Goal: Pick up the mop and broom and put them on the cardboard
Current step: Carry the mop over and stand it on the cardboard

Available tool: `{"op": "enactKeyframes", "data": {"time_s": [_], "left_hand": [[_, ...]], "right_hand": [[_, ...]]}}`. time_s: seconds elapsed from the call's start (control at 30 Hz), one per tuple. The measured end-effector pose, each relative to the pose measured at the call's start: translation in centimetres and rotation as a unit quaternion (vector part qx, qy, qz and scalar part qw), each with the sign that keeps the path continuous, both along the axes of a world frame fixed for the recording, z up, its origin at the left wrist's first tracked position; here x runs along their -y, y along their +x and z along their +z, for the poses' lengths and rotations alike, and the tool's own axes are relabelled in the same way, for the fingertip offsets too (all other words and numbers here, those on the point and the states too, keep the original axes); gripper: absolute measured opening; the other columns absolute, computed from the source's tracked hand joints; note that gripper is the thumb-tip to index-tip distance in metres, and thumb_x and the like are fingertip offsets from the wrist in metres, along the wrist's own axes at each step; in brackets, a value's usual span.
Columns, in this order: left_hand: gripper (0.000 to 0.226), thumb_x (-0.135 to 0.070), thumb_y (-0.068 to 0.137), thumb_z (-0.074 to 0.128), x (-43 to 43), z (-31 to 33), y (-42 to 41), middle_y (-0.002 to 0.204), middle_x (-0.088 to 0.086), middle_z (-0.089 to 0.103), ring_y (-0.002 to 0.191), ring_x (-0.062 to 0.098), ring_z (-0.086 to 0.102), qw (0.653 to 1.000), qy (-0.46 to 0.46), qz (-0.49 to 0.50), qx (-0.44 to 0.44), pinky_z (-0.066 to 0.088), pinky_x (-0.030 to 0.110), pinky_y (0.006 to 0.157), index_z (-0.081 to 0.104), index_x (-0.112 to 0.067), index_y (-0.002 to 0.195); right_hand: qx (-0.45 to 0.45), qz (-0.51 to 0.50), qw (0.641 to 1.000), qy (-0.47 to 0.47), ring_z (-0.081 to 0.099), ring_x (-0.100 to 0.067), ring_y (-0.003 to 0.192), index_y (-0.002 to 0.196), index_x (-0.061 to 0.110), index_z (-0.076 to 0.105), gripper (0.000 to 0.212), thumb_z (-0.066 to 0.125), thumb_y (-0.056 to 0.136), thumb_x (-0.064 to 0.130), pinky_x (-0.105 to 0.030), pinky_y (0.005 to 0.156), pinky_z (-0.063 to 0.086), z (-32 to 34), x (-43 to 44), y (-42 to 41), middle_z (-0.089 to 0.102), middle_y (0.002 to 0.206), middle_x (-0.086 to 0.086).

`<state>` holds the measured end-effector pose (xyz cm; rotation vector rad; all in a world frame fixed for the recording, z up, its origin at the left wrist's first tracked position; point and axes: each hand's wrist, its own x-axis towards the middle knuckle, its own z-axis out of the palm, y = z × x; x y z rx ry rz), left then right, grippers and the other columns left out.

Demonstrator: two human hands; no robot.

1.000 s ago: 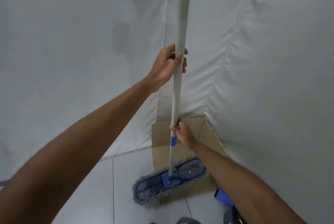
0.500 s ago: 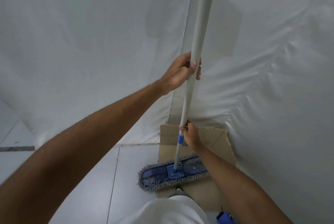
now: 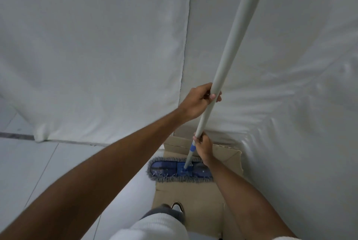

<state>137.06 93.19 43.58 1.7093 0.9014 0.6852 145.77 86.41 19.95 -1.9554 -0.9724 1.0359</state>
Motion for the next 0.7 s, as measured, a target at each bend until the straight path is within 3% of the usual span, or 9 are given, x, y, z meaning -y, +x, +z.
{"op": "enactKeyframes", "data": {"time_s": [0.2, 0.37, 0.47, 0.57, 0.7], "left_hand": [[0.024, -0.017, 0.099, 0.045, -4.2, -0.4, 3.2, 0.110, 0.006, 0.072, 0.109, 0.024, 0.065, 0.994, -0.031, 0.100, -0.021, 0.050, 0.047, 0.099, 0.059, -0.012, 0.117], [0.033, -0.014, 0.099, 0.044, -8.0, 0.0, 5.0, 0.122, 0.012, 0.063, 0.112, 0.027, 0.059, 0.990, -0.052, 0.116, -0.069, 0.048, 0.037, 0.094, 0.053, -0.015, 0.131], [0.049, -0.014, 0.098, 0.046, -8.6, -0.6, 5.2, 0.140, 0.010, 0.052, 0.128, 0.028, 0.051, 0.989, -0.088, 0.094, -0.076, 0.042, 0.042, 0.107, 0.038, -0.021, 0.146], [0.056, -0.017, 0.100, 0.048, -8.3, -1.1, 4.0, 0.154, 0.010, 0.040, 0.140, 0.024, 0.040, 0.985, -0.136, 0.080, -0.073, 0.034, 0.040, 0.116, 0.028, -0.022, 0.152], [0.052, -0.013, 0.101, 0.045, -7.4, -1.8, 1.4, 0.153, 0.010, 0.042, 0.138, 0.024, 0.043, 0.980, -0.145, 0.112, -0.083, 0.039, 0.025, 0.100, 0.032, -0.020, 0.151]], "right_hand": [[0.016, 0.010, 0.999, -0.031, 0.066, -0.029, 0.092, 0.110, 0.005, 0.062, 0.023, 0.061, 0.092, 0.019, -0.032, 0.078, 0.050, 0.0, -4.6, 1.5, 0.063, 0.091, -0.004], [-0.026, -0.026, 0.998, -0.044, 0.064, -0.028, 0.091, 0.115, 0.005, 0.061, 0.030, 0.061, 0.092, 0.024, -0.030, 0.077, 0.048, 2.7, -8.7, 2.9, 0.066, 0.100, -0.010], [-0.081, -0.054, 0.993, -0.073, 0.063, -0.029, 0.096, 0.117, 0.007, 0.061, 0.036, 0.058, 0.092, 0.033, -0.033, 0.084, 0.050, 3.7, -10.9, 3.9, 0.065, 0.103, -0.009], [-0.108, -0.023, 0.989, -0.096, 0.063, -0.031, 0.102, 0.120, 0.003, 0.058, 0.042, 0.057, 0.091, 0.034, -0.046, 0.096, 0.052, 4.1, -12.3, 5.2, 0.064, 0.110, -0.013], [-0.102, 0.016, 0.989, -0.106, 0.058, -0.027, 0.096, 0.122, 0.000, 0.056, 0.044, 0.053, 0.092, 0.032, -0.038, 0.086, 0.050, 5.0, -12.6, 5.8, 0.059, 0.106, -0.012]]}}
